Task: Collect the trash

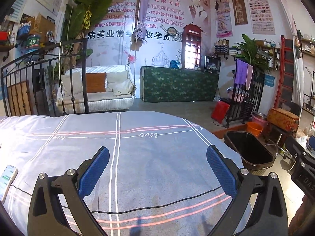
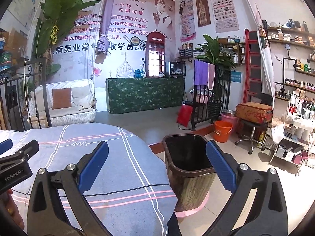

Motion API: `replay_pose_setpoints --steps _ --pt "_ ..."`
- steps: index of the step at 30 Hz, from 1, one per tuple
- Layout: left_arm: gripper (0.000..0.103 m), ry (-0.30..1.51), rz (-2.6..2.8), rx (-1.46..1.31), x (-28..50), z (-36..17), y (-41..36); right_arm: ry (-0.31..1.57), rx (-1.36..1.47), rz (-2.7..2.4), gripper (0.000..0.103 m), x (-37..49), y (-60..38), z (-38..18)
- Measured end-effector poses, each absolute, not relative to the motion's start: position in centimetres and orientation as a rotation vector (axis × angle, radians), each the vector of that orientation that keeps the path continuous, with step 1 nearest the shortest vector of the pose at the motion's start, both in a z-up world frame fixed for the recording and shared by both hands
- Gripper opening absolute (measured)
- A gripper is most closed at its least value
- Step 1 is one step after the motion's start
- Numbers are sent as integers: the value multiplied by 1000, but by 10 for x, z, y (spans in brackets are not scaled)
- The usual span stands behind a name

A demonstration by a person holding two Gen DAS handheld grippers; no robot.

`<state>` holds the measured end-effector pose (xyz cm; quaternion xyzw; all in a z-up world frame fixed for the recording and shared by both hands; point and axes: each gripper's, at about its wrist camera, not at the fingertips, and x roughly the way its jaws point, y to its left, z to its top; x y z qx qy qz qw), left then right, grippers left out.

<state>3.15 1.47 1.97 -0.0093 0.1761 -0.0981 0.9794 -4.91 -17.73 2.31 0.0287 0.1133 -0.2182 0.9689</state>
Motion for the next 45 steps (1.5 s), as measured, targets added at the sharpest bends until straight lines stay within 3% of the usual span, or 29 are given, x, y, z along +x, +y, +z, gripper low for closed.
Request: replay_pose_setpoints --steps 45 --pt "98 343 -191 -20 24 19 15 250 81 -426 98 -50 -180 16"
